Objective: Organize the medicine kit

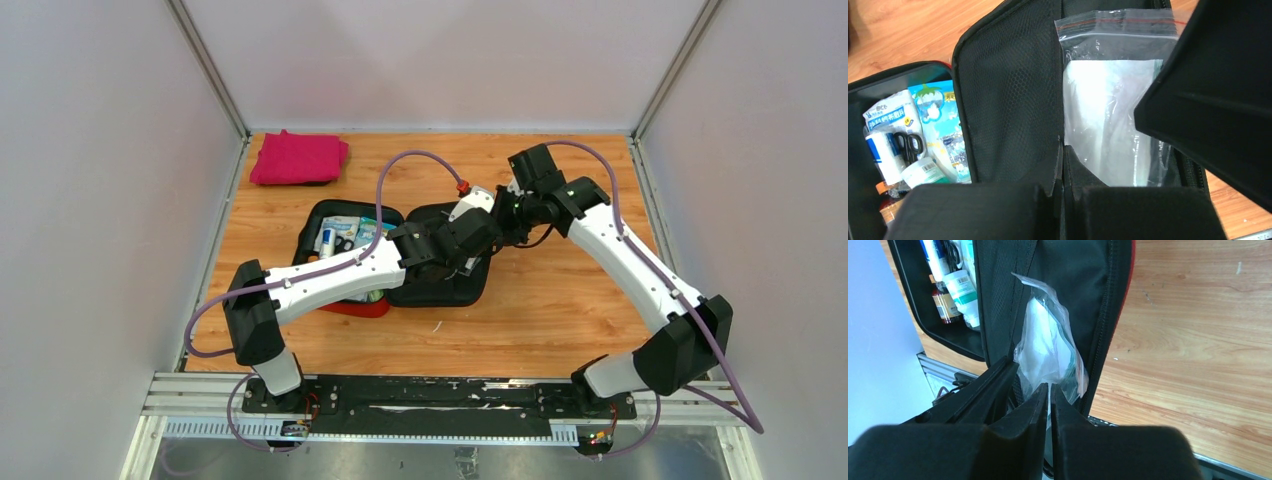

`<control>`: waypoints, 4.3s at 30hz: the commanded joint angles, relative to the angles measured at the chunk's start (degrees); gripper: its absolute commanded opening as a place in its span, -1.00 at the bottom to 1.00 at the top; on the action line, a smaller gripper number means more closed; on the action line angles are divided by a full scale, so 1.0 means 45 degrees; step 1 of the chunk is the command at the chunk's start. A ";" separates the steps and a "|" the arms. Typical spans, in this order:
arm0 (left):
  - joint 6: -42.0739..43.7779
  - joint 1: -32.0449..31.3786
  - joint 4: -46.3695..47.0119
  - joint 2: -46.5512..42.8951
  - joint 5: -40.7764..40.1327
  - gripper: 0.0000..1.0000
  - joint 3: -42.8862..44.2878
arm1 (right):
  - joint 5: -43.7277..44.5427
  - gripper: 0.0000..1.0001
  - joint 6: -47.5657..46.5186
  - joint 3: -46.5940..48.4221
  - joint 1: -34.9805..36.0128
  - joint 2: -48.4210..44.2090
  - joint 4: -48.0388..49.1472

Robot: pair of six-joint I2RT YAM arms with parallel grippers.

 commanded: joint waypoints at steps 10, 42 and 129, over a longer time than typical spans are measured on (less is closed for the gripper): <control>-0.0018 0.0102 0.0185 -0.0401 -0.0286 -1.00 -0.0173 | -0.1023 -0.78 0.0101 -0.0425 0.0282 0.0140 0.0849; -0.0093 0.0113 0.0174 -0.0729 -0.0342 -1.00 -0.0351 | -0.1176 -0.86 -0.0344 0.0103 0.0197 0.1827 0.1882; 0.0218 0.7620 0.0651 -0.7938 0.2805 0.79 -0.5068 | 0.2648 -0.59 -0.0439 -0.2372 0.3003 0.0349 0.6169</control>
